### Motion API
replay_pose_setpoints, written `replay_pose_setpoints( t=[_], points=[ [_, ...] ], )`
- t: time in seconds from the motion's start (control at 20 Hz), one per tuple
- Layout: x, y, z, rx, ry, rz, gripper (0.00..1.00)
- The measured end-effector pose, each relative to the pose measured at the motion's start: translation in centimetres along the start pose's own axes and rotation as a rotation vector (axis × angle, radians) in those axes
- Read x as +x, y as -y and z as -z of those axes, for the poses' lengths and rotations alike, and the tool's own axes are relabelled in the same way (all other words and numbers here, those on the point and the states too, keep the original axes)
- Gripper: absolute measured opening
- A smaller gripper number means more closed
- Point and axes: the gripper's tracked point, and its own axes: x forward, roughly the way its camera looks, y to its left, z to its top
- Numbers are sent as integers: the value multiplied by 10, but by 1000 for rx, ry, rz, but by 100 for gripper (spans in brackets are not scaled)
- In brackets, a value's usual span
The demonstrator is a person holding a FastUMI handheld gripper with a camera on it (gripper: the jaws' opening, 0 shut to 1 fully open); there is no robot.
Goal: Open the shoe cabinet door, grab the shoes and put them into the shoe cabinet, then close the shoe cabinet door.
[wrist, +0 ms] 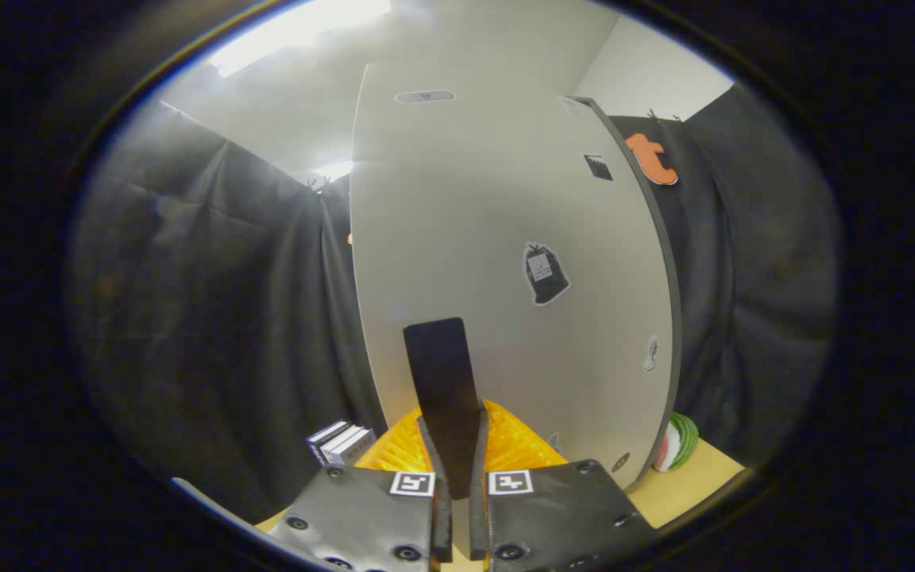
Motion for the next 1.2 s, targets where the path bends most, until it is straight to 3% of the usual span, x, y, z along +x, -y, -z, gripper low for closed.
replay_pose_setpoints(
  t=[0.6, 1.2],
  points=[
    [-67, 46, -9, -26, -3, -62, 10],
    [-122, 125, -25, -72, 37, 11, 9]
  ],
)
